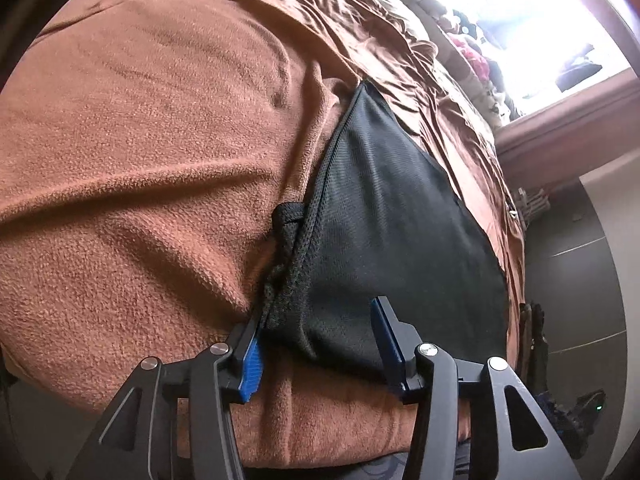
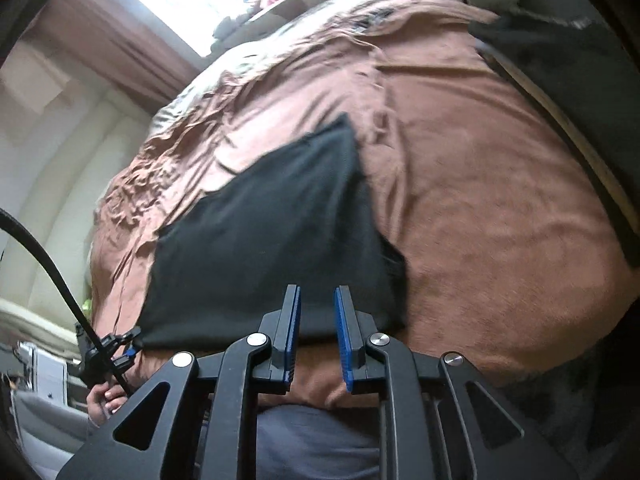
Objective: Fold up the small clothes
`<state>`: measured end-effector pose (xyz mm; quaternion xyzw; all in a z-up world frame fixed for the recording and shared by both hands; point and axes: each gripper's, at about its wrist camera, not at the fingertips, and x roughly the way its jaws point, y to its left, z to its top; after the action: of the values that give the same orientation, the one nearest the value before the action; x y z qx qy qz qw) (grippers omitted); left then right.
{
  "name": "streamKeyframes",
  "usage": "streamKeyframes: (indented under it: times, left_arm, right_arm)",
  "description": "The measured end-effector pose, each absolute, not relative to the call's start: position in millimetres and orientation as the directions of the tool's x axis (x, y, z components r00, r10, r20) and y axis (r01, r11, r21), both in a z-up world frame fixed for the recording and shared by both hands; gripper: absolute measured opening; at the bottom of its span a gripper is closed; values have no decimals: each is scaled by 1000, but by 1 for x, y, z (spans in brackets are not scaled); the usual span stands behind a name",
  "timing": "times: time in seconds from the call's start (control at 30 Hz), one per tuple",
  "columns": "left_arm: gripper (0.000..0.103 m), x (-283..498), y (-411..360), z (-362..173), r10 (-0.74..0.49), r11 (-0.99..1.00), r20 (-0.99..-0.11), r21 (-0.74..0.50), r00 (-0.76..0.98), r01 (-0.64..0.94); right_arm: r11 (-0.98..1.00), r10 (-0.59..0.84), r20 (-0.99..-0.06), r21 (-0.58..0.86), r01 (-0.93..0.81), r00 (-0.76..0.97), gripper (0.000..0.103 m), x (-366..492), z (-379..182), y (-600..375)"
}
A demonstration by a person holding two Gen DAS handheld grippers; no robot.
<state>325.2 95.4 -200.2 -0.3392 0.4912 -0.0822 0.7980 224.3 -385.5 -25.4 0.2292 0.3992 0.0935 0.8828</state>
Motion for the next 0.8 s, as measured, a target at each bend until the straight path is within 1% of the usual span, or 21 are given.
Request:
streamKeyframes:
  times: [0.13, 0.17, 0.2, 0.23, 0.27, 0.3, 0.37, 0.43, 0.5, 0.53, 0.63, 0.8]
  left_arm:
    - [51, 321, 100, -202, -475, 739, -713, -641, 516, -206]
    - [49, 320, 101, -202, -476, 737, -711, -643, 517, -206]
    - [46, 320, 102, -203, -474, 739, -713, -641, 516, -208]
    - [39, 319, 103, -203, -472, 741, -717, -638, 514, -210]
    - [34, 318, 105, -204, -474, 739, -717, -639, 511, -212]
    - [32, 318, 106, -205, -477, 736, -717, -642, 509, -215]
    - [23, 318, 109, -206, -481, 730, -715, -647, 508, -220]
    - [19, 318, 109, -207, -478, 729, -715, -647, 510, -223]
    - [16, 318, 109, -207, -477, 734, -717, -643, 509, -217]
    - [13, 318, 109, -207, -474, 739, -718, -639, 510, -213]
    - [8, 316, 112, -205, -478, 736, -712, -645, 515, -209]
    - [6, 313, 115, -200, -490, 725, -692, -661, 530, -193]
  right_arm:
    - [877, 405, -663, 476, -63, 629, 15, 230, -21, -352]
    - [876, 415, -667, 477, -73, 619, 15, 236, -22, -347]
    - [876, 426, -673, 475, -87, 604, 15, 241, -22, -338]
    - [877, 429, -678, 471, -95, 597, 15, 246, -22, -334]
    - [882, 429, -686, 460, -107, 588, 15, 250, -23, -325]
    - [885, 428, -693, 451, -114, 581, 15, 255, -24, -318]
    - [887, 435, -700, 441, -137, 566, 15, 262, -28, -301]
    - [886, 447, -700, 434, -165, 557, 15, 268, -31, -286]
    - [891, 444, -715, 418, -178, 540, 15, 277, -36, -270]
    - [894, 440, -724, 407, -185, 532, 15, 281, -39, -261]
    - [906, 421, -753, 373, -199, 506, 15, 301, -49, -242]
    - [915, 403, -784, 331, -232, 472, 15, 320, -62, -211]
